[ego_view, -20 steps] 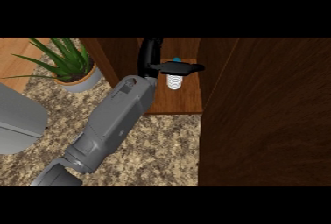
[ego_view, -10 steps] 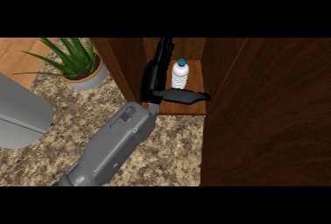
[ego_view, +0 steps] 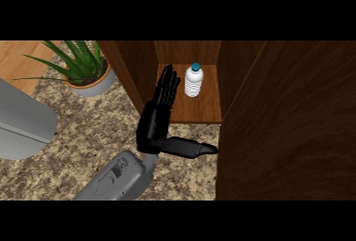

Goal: Pick up the bottled water, place it into the cabinet and close the cabinet

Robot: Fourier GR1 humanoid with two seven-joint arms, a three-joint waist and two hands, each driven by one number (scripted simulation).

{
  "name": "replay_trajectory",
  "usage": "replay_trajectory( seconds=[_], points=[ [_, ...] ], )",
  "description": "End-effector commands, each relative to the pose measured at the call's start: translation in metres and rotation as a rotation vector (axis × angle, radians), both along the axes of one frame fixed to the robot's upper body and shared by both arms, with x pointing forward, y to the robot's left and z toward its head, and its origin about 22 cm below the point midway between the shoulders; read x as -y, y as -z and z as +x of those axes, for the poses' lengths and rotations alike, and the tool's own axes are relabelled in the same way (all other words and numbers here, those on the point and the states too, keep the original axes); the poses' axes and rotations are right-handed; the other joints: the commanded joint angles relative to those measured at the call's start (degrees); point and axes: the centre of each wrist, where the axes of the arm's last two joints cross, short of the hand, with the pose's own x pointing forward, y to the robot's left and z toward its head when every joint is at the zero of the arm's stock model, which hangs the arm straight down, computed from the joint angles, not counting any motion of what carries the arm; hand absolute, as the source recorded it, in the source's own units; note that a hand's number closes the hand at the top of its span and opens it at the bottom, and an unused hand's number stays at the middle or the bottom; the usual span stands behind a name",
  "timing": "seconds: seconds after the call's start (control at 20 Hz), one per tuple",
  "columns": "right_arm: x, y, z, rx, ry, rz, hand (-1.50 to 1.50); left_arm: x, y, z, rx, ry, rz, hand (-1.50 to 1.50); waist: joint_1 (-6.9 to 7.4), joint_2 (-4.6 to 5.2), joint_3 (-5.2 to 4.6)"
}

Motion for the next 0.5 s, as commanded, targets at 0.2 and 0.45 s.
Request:
replay_trajectory(
  seconds=[0.2, 0.45],
  points=[
    [-0.020, -0.035, 0.004, -0.034, -0.287, -0.127, 1.50, -0.039, 0.004, -0.045, -0.013, -0.018, -0.029, -1.50, -0.10, 0.12, -0.02],
    [-0.038, -0.047, 0.005, -0.032, -0.389, -0.121, 1.50, -0.064, 0.002, -0.072, -0.003, -0.029, -0.019, -1.50, -0.19, 0.20, -0.07]
  ],
)
